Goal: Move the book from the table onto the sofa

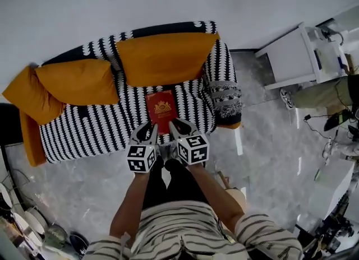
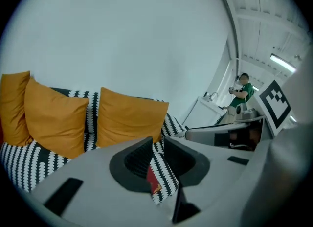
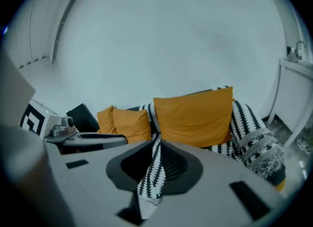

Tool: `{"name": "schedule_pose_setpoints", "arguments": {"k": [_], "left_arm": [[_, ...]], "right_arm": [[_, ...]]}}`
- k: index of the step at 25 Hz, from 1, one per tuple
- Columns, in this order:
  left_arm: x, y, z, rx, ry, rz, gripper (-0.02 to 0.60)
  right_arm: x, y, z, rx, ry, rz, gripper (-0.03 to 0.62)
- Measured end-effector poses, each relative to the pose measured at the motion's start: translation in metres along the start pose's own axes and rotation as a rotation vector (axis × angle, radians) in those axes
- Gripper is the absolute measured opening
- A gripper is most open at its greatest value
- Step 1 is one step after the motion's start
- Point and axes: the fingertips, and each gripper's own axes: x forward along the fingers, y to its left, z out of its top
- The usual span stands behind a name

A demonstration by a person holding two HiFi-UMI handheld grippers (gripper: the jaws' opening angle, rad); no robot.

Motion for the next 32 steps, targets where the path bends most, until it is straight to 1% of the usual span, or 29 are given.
{"name": "schedule_pose_setpoints", "arguments": {"k": [2,4,8,12,15,17,27,32], "left_arm": [[-0.008,-0.010,0.018,-0.002,-0.032,-0.013,0.071],[-0.018,-0.022,0.039,0.020,-0.063,-0.022,0.069],[-0.044,-0.041,0.077,0.092,-0.110,-0.033,0.060],[-0.072,-0.056,0.109,0.158,-0.158,-0.041,0.046],[-0.087,-0.067,0.135,0.219,-0.213,-0.039,0.029],[-0.095,-0.075,0.153,0.245,-0.249,-0.049,0.027],[-0.150,-0.118,0.236,0.318,-0.438,-0.090,0.008],[-0.175,-0.136,0.270,0.360,-0.538,-0.095,0.006]], "right_arm": [[-0.011,0.004,0.016,-0.037,-0.026,-0.008,0.051],[-0.025,0.007,0.035,-0.059,-0.054,-0.012,0.043],[-0.059,0.018,0.076,-0.065,-0.138,-0.006,0.034],[-0.092,0.035,0.107,-0.083,-0.209,-0.020,0.031],[-0.112,0.045,0.133,-0.129,-0.262,-0.034,0.031],[-0.123,0.052,0.153,-0.163,-0.305,-0.034,0.029],[-0.189,0.098,0.230,-0.282,-0.519,-0.005,0.014],[-0.219,0.114,0.261,-0.280,-0.614,0.033,0.014]]}}
